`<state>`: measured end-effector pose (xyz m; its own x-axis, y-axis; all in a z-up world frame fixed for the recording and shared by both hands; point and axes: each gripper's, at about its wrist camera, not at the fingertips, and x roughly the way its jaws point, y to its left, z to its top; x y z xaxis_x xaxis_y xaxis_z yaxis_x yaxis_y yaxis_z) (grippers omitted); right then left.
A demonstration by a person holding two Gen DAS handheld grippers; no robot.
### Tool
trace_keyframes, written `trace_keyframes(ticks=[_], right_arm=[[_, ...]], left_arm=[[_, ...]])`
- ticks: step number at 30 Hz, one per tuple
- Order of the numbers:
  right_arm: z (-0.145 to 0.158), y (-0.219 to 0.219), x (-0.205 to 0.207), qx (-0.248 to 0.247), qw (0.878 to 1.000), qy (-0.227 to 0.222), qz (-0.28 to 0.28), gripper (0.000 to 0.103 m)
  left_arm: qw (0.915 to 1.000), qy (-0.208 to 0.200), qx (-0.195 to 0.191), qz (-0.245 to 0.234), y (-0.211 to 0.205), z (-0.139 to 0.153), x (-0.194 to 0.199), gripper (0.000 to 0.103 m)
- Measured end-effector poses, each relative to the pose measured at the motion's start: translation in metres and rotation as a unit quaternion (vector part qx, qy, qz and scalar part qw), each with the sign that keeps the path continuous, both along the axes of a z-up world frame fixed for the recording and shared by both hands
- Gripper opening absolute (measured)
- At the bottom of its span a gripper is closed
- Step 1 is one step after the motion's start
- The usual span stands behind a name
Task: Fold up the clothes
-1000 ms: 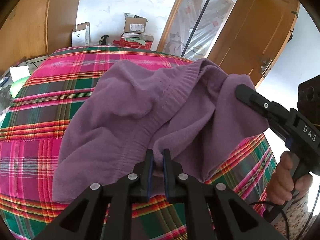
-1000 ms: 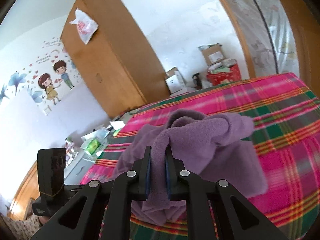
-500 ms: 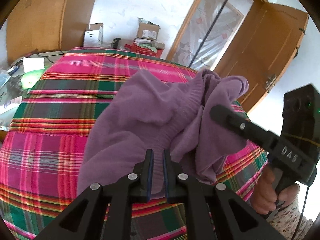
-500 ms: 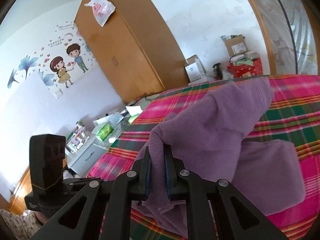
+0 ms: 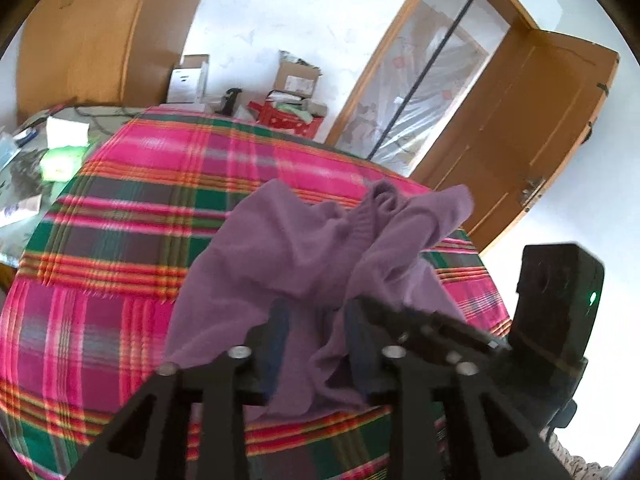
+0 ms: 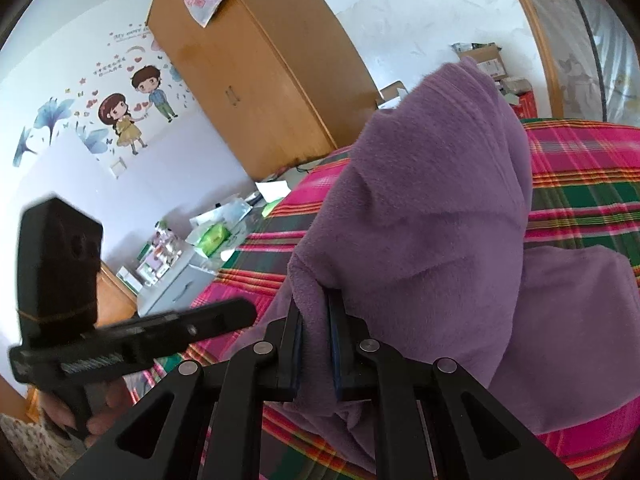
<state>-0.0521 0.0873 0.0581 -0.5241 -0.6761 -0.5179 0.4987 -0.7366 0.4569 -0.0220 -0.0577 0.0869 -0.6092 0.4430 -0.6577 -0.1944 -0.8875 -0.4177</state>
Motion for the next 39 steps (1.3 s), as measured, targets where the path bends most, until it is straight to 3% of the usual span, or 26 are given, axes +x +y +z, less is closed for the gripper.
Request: trace_keyframes(ticks=[5,13,15,17,18,26,29,32,39], right_arm=[[-0.002,-0.003,0.002,0.013,1.000,0.007,0.000,0.012],[-0.001,-0.003,0.004,0.018,1.000,0.009,0.004,0.012],[-0.001,-0.002,0.004,0.019,1.000,0.010,0.004,0.012],[-0.001,-0.002,0.004,0.021,1.000,0.011,0.006,0.012],[-0.001,-0.001,0.005,0.022,1.000,0.011,0.006,0.012],[0.006,0.008,0.011,0.023,0.999,-0.001,0.024,0.016],[0.010,0.023,0.019,0.027,0.999,0.002,0.021,0.023],[0.012,0.046,0.025,0.028,1.000,0.004,0.004,0.029],[0.005,0.102,0.017,0.059,0.994,-0.012,-0.095,0.029]], left_arm=[[0.9997,-0.001,-0.005,-0.025,0.019,0.004,-0.013,0.040],[0.9986,-0.038,-0.003,-0.038,0.034,-0.001,-0.038,0.039],[0.9982,-0.044,0.008,-0.039,0.034,-0.004,-0.041,0.035],[0.9979,-0.049,0.015,-0.040,0.034,-0.006,-0.044,0.020],[0.9978,-0.050,0.019,-0.040,0.034,-0.007,-0.045,0.018],[0.9979,-0.050,0.032,-0.025,0.027,-0.006,-0.048,0.014],[0.9978,-0.051,0.038,-0.018,0.023,-0.008,-0.050,0.014],[0.9982,-0.049,0.034,-0.011,0.019,-0.008,-0.051,0.014],[0.9976,-0.055,0.042,0.005,0.008,-0.010,-0.054,0.013]])
